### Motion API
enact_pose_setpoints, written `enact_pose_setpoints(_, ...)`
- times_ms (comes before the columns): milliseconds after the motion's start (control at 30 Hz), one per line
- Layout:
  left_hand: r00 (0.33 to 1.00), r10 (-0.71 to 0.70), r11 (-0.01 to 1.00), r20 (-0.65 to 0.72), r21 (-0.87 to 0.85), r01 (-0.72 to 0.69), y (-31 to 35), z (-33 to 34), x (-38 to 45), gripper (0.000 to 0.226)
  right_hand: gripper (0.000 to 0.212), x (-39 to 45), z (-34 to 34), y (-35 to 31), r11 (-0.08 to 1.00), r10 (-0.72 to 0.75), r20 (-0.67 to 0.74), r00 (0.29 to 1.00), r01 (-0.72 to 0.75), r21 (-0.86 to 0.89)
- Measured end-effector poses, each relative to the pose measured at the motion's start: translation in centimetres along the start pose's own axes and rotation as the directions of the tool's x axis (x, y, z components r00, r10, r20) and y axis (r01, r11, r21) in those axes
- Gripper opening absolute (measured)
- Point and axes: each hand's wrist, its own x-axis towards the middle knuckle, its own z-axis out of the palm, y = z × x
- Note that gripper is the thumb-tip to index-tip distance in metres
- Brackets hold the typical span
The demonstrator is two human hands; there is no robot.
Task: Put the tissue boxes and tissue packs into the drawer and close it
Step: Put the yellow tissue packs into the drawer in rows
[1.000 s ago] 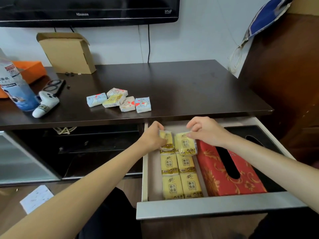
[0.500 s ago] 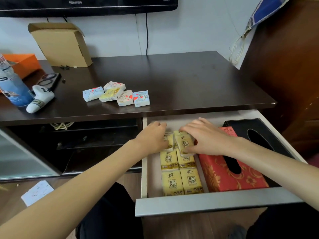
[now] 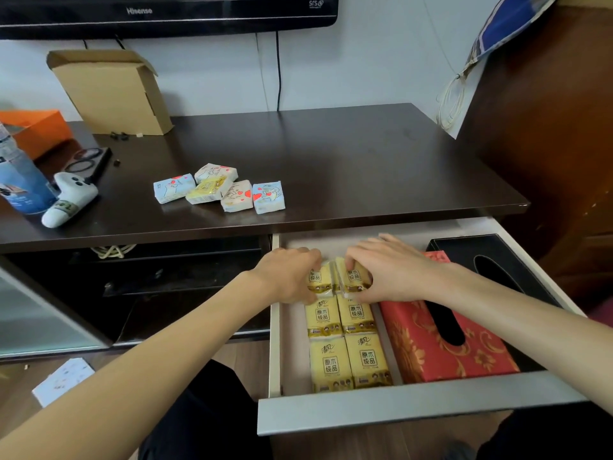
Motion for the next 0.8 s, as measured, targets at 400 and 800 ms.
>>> enact_pose_setpoints(400,1.000,-0.014,1.000,-0.014,0.013,0.014,-0.6,-0.6,1.6,0.053,0.050,3.2,-0.4,0.3,0.995,0.031,0.013,0.999,-0.030,-0.097)
enact_pose_setpoints(800,1.000,0.022,0.999,-0.007,-0.024,-0.023,-1.1,0.2,1.0,0.048,0.052,2.8,0.3,-0.1,0.999,0.051,0.066,0.997,-0.050,-0.016)
